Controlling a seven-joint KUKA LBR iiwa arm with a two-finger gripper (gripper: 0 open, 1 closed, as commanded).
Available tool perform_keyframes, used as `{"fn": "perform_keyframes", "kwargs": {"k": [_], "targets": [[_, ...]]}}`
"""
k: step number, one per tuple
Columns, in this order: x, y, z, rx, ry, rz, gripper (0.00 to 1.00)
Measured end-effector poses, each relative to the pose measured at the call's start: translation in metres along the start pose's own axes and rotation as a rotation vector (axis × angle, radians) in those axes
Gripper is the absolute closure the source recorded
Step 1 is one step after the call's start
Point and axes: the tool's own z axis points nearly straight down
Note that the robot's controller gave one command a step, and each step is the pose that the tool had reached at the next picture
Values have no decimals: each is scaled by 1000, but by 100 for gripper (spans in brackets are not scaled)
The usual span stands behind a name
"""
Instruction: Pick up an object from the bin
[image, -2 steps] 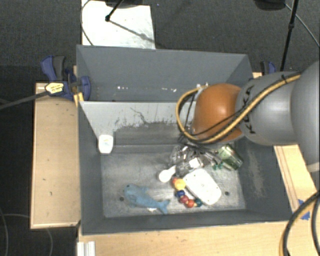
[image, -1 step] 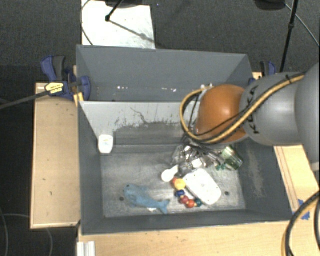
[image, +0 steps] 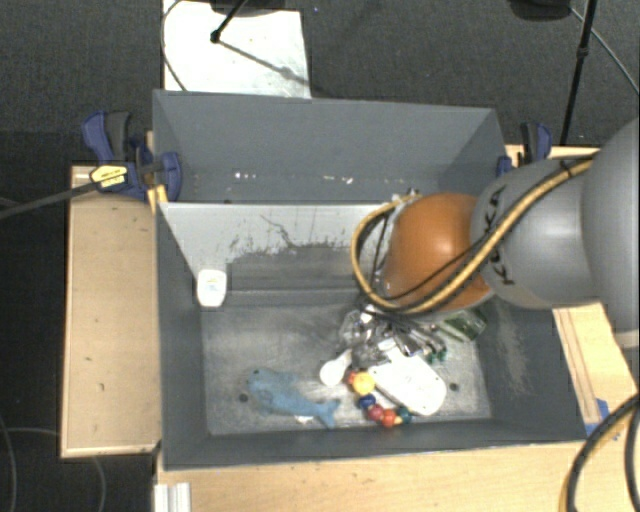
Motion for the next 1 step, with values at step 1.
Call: {"fn": "perform_keyframes", "kwargs": {"k": [1], "targets": [[-14, -4, 1, -7, 18, 3, 100]]}}
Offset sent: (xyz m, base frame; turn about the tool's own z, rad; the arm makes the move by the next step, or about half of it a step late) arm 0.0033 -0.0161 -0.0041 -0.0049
